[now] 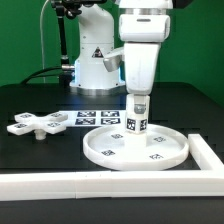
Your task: Assemble round table
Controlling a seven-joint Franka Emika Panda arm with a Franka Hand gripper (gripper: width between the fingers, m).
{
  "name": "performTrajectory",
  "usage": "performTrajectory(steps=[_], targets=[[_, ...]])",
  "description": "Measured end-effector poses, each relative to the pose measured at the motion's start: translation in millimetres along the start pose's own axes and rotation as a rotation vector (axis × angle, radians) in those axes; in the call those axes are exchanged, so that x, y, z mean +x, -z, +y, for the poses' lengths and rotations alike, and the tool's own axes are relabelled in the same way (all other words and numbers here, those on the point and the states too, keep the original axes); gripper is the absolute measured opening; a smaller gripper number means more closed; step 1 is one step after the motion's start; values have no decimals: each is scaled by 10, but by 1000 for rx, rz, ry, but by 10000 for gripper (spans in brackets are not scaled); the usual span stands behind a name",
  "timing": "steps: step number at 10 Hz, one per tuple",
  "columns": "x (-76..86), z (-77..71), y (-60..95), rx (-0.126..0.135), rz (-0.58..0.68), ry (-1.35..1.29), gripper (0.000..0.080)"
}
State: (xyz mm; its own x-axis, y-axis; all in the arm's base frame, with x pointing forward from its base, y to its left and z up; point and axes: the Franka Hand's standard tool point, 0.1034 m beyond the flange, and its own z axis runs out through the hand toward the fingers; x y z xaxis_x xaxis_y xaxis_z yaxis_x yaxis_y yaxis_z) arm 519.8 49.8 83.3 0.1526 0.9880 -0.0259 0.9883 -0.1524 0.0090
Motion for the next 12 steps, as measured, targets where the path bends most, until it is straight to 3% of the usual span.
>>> performTrajectory(steps=[6, 7, 8, 12], targets=[[-61, 2, -28, -2, -52, 279, 629], [-64, 3, -27, -2, -52, 270, 454], [-68, 3, -28, -2, -52, 269, 406], [-72, -5, -34, -3, -48, 148, 406]])
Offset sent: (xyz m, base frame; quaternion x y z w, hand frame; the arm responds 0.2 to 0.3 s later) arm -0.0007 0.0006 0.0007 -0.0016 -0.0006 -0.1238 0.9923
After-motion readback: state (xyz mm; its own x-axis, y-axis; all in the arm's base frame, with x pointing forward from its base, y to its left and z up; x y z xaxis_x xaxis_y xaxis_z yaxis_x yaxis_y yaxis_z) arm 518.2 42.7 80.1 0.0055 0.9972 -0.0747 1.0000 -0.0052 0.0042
